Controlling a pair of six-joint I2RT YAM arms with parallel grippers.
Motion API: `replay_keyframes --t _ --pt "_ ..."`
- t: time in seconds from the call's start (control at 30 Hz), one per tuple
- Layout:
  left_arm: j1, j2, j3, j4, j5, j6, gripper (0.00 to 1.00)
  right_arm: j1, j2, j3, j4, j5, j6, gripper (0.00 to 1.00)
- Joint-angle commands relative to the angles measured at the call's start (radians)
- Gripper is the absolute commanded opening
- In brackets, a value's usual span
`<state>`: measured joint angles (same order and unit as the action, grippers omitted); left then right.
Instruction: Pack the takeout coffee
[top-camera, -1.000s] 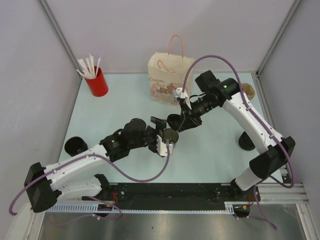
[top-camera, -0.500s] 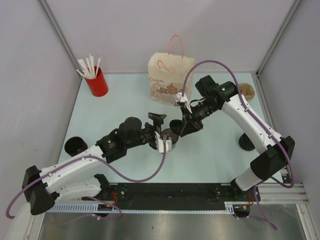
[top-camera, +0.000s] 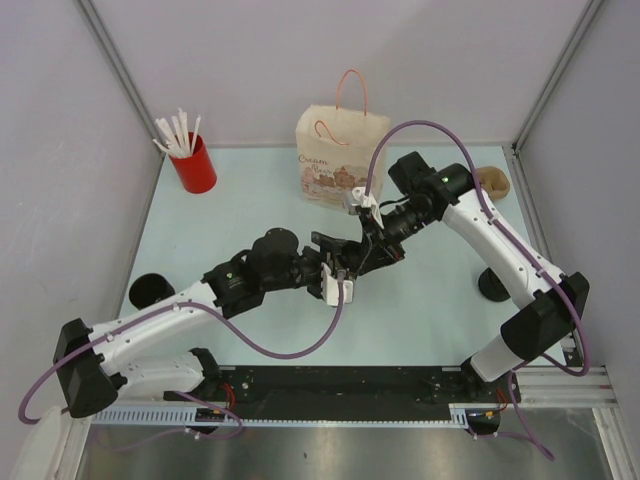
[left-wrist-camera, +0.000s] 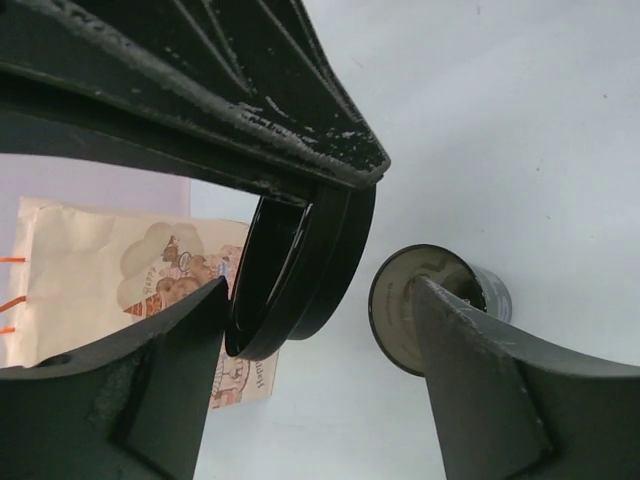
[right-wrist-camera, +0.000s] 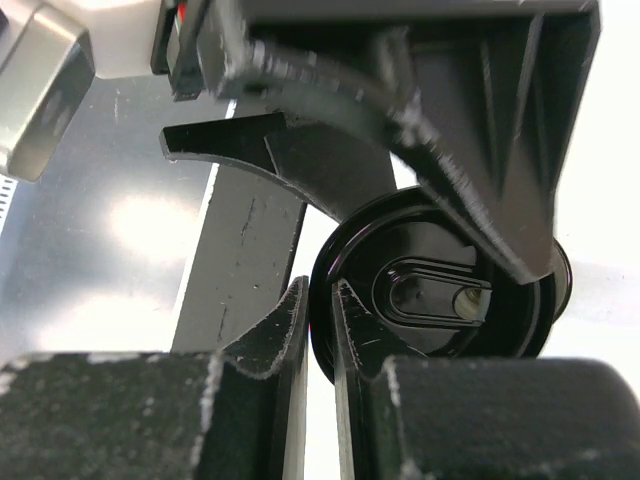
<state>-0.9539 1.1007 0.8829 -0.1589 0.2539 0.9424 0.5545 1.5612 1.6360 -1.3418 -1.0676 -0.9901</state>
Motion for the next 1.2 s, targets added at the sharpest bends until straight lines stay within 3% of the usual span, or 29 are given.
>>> replay_keyframes --t 0.0,0.13,0.2,0.5,0.63,0.73,0.77,0.87,1.0,1.17 --pt "-0.016 0.011 0.057 -0.017 0.051 -0.013 0.76 0.002 -0.023 -0.004 -0.174 -0.032 -0.025 0.08" --pt "-0.016 0.008 0.056 -0.025 0.061 -0.017 0.65 -0.005 -0.029 -0.016 -0.174 -0.029 -0.032 0.08" --pt "-0.016 0.002 0.054 -0.025 0.062 -0.021 0.54 -0.008 -0.026 -0.015 -0.175 -0.029 -0.032 0.08" --pt "-0.017 0.002 0.048 -0.024 0.07 -0.039 0.38 -0.016 -0.01 -0.01 -0.172 -0.028 -0.028 0.09" --pt "-0.017 0.008 0.05 -0.025 0.068 -0.048 0.26 -0.018 -0.004 -0.013 -0.158 -0.017 -0.016 0.1" --pt "-0.019 0.014 0.057 -0.031 0.073 -0.059 0.13 -0.024 -0.003 -0.01 -0.137 0.014 0.014 0.28" --pt "-0.019 0.013 0.056 -0.03 0.071 -0.066 0.08 -0.03 -0.003 -0.007 -0.108 0.029 0.03 0.4" --pt "-0.019 0.013 0.057 -0.03 0.064 -0.086 0.05 -0.059 -0.015 0.013 -0.041 0.096 0.103 0.55" --pt "-0.016 0.014 0.053 -0.025 0.045 -0.134 0.06 -0.131 -0.091 -0.011 0.084 0.188 0.177 0.63" --pt "0.053 0.033 0.085 -0.053 0.094 -0.267 0.09 -0.111 -0.312 -0.172 0.355 0.475 0.271 0.65"
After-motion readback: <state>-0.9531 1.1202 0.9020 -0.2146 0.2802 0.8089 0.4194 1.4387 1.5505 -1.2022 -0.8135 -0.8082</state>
